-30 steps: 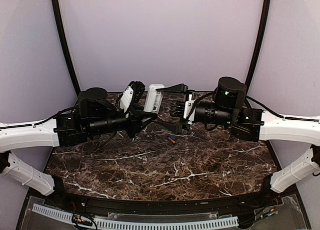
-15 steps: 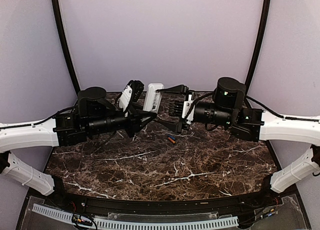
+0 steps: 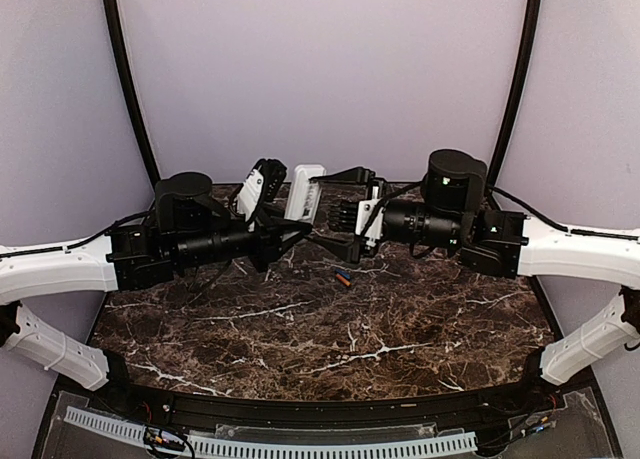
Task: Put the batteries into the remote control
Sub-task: Remove the battery cover from the remote control.
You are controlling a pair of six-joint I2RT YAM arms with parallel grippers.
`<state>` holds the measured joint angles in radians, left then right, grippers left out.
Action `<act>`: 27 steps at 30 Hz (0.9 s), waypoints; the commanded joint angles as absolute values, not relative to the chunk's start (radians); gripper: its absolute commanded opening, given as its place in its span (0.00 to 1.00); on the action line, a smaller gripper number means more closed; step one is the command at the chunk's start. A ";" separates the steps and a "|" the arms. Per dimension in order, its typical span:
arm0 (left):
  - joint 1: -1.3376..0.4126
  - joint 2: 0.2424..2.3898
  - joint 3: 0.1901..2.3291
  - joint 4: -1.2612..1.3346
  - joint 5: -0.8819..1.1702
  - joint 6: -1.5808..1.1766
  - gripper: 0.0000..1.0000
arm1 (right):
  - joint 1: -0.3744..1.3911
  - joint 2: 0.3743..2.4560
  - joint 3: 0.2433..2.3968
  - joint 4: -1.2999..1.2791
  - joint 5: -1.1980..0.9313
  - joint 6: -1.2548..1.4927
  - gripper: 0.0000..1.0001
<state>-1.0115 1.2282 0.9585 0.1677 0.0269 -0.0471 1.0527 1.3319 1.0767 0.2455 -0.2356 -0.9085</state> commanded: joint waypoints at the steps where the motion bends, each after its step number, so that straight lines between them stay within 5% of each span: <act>1: -1.020 1.215 0.959 0.180 0.085 -0.019 0.00 | 1.058 1.357 1.103 0.215 -0.189 -0.917 0.82; 10: -1.020 1.212 0.956 0.188 0.092 -0.014 0.00 | 1.058 1.383 1.113 0.198 -0.149 -0.921 0.84; 27: -1.019 1.233 0.964 0.155 0.012 0.027 0.00 | 1.029 1.345 1.122 0.051 -0.258 -0.858 0.71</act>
<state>-1.0100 1.2285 0.9585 0.1566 0.0055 0.0147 1.0473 1.3575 1.1362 0.0471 -0.2543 -0.9108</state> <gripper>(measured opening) 0.210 0.711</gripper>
